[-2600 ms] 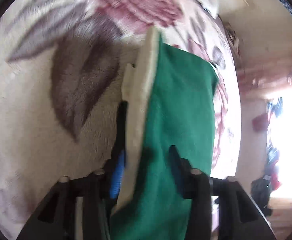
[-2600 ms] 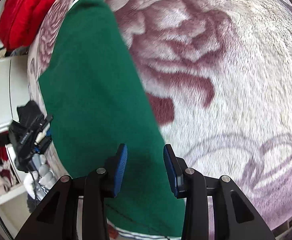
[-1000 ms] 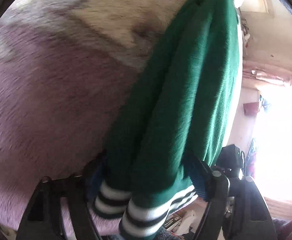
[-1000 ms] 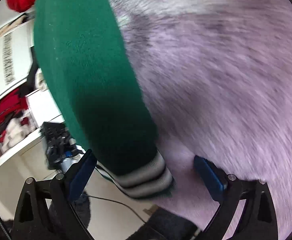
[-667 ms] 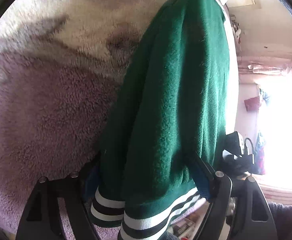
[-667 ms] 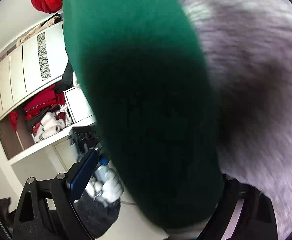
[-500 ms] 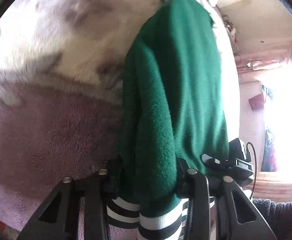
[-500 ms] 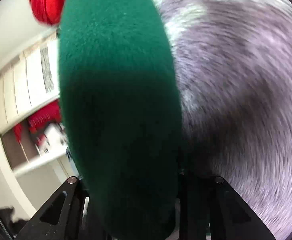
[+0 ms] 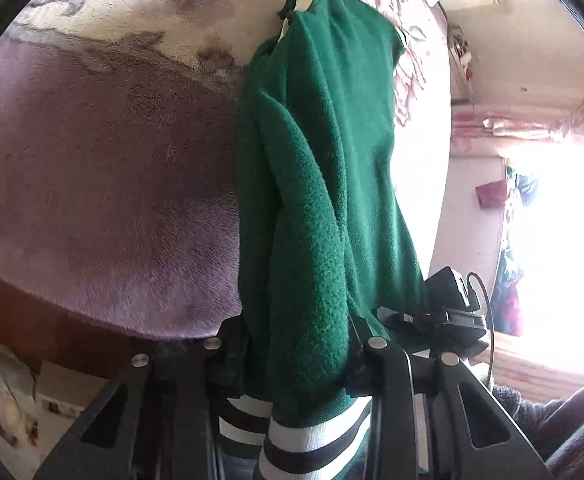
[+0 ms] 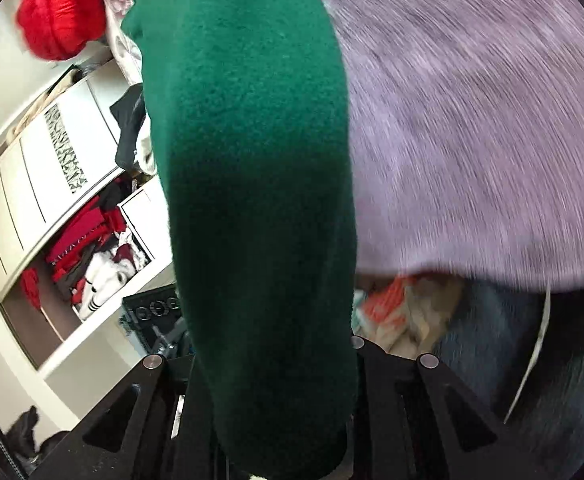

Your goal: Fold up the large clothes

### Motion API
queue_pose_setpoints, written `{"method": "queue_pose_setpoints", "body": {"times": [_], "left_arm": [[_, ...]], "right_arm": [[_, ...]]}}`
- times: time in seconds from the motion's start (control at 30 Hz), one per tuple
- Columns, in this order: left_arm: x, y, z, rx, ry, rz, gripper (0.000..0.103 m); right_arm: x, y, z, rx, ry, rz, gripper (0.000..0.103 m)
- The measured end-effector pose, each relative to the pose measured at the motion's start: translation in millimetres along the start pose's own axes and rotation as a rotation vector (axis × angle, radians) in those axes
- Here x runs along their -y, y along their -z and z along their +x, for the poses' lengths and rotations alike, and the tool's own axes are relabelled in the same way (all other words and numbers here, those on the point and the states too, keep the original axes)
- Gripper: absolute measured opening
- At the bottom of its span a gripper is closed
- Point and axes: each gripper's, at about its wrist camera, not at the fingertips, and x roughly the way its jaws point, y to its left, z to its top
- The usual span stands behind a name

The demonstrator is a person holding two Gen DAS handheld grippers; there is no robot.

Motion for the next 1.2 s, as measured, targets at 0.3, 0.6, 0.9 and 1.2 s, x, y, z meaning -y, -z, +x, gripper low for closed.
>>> {"method": "queue_pose_setpoints", "body": {"times": [0.3,0.6,0.9,1.2], "left_arm": [[89,-129,-21,0.211,0.118,0.178,0.029],[112,-318,50,0.228,0.038,0.254,0.029],[89,-387,104,0.009,-0.021,0.161,0.034],[83,-413,104,0.008,0.161,0.062,0.071]], "right_arm": [[-123,-89,-84,0.104,-0.096,-0.195,0.02],[-226,-301,-129,0.197,-0.076,-0.174,0.019],[-218,-390,-108,0.101,-0.021,0.072,0.029],[-244,-411,-131,0.071,-0.05,0.051,0.055]]}}
